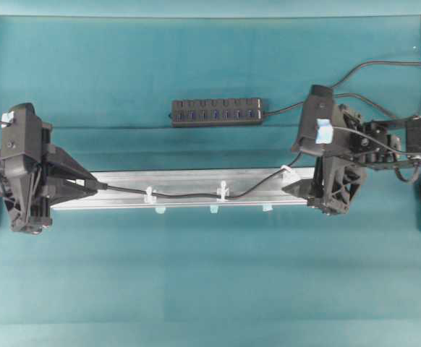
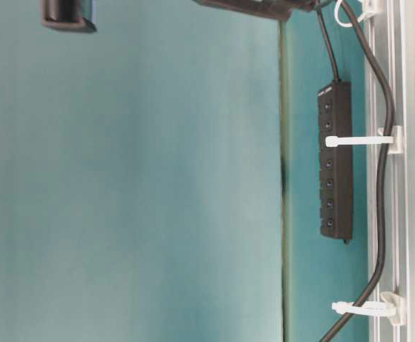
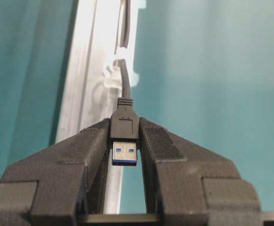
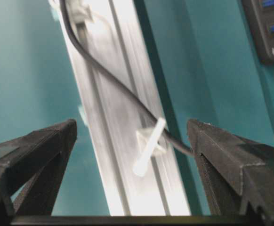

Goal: Pass the USB cable through three rings with both arms.

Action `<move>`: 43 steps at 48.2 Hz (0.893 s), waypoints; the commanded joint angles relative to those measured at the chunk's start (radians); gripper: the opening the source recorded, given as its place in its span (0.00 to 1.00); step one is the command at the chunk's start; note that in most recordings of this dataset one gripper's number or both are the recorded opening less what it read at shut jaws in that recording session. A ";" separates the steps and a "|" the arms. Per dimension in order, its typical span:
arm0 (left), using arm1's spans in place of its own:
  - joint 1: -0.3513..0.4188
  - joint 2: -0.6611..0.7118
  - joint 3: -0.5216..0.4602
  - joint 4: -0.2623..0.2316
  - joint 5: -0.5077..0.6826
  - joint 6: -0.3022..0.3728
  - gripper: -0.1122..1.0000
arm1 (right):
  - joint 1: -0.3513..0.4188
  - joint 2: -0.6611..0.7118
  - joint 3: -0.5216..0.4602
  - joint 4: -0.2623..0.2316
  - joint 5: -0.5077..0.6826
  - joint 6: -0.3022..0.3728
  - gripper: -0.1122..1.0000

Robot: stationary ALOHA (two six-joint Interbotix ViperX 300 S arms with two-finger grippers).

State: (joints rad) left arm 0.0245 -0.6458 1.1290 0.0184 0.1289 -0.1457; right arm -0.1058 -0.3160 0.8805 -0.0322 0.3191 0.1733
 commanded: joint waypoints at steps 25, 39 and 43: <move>0.003 -0.005 -0.031 0.002 -0.015 0.002 0.31 | 0.005 -0.087 0.055 0.003 -0.081 0.011 0.89; 0.003 -0.005 -0.038 0.002 -0.025 0.002 0.31 | 0.011 -0.094 0.063 0.003 -0.133 0.011 0.89; 0.003 -0.005 -0.041 0.002 -0.025 0.002 0.31 | 0.014 -0.094 0.063 0.002 -0.133 0.011 0.89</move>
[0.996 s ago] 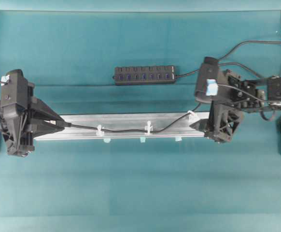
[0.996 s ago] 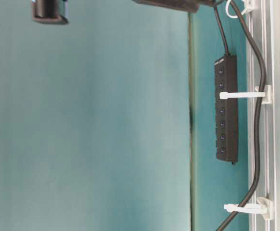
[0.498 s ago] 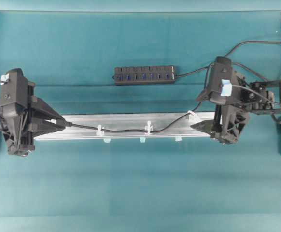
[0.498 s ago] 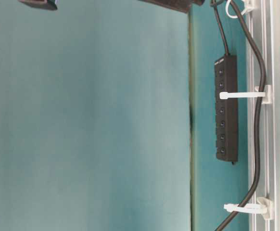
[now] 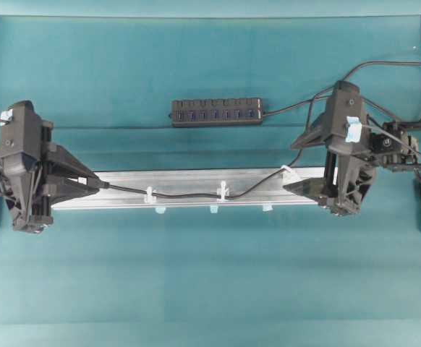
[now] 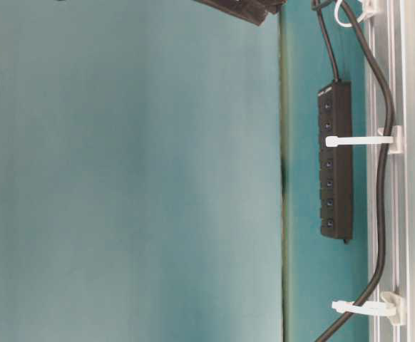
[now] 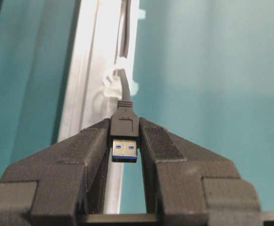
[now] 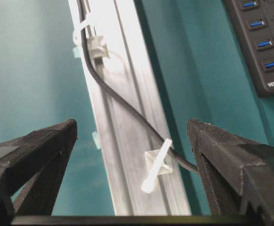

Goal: Pass the USB cable through three rings with both arms.

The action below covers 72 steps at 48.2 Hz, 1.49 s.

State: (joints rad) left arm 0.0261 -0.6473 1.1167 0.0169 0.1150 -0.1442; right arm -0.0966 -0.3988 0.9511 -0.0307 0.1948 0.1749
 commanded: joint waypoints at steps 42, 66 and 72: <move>0.000 -0.003 -0.029 0.003 -0.011 0.000 0.31 | 0.014 -0.140 -0.080 0.002 -0.012 0.008 0.89; 0.000 -0.003 -0.029 0.003 -0.011 0.000 0.31 | 0.017 -0.143 -0.115 0.000 0.058 0.005 0.89; 0.000 -0.003 -0.029 0.003 -0.009 0.000 0.31 | 0.017 -0.144 -0.114 -0.003 0.063 0.005 0.89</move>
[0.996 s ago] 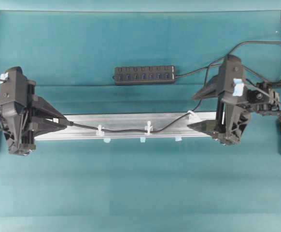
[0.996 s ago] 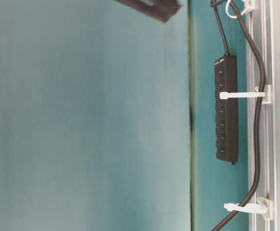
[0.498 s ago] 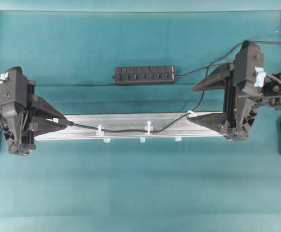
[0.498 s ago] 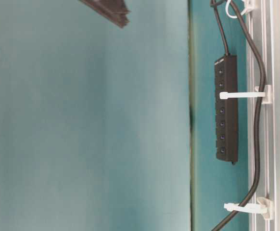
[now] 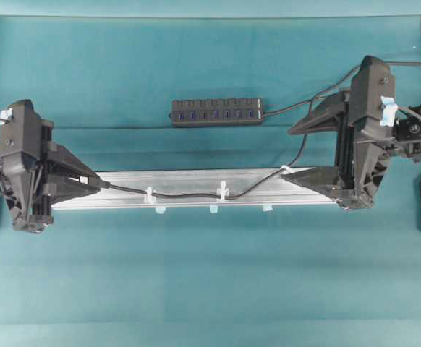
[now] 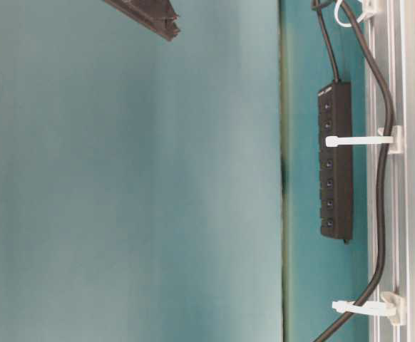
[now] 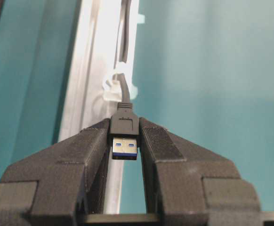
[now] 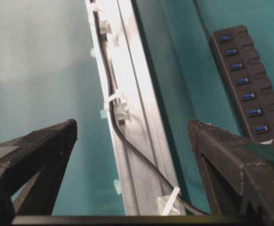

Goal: Pass the USB cable through three rings with both arms.

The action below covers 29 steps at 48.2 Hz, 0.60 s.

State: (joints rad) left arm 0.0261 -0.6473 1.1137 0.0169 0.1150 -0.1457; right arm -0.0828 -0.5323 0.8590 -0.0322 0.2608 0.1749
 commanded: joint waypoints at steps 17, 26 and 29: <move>0.000 -0.003 -0.026 0.003 -0.009 0.002 0.31 | 0.003 -0.021 -0.021 -0.002 -0.009 0.005 0.89; 0.002 -0.003 -0.026 0.003 -0.011 0.002 0.31 | 0.003 -0.023 -0.023 -0.002 -0.009 0.005 0.89; 0.002 -0.003 -0.026 0.003 -0.011 0.002 0.31 | 0.003 -0.023 -0.023 -0.003 -0.009 0.005 0.89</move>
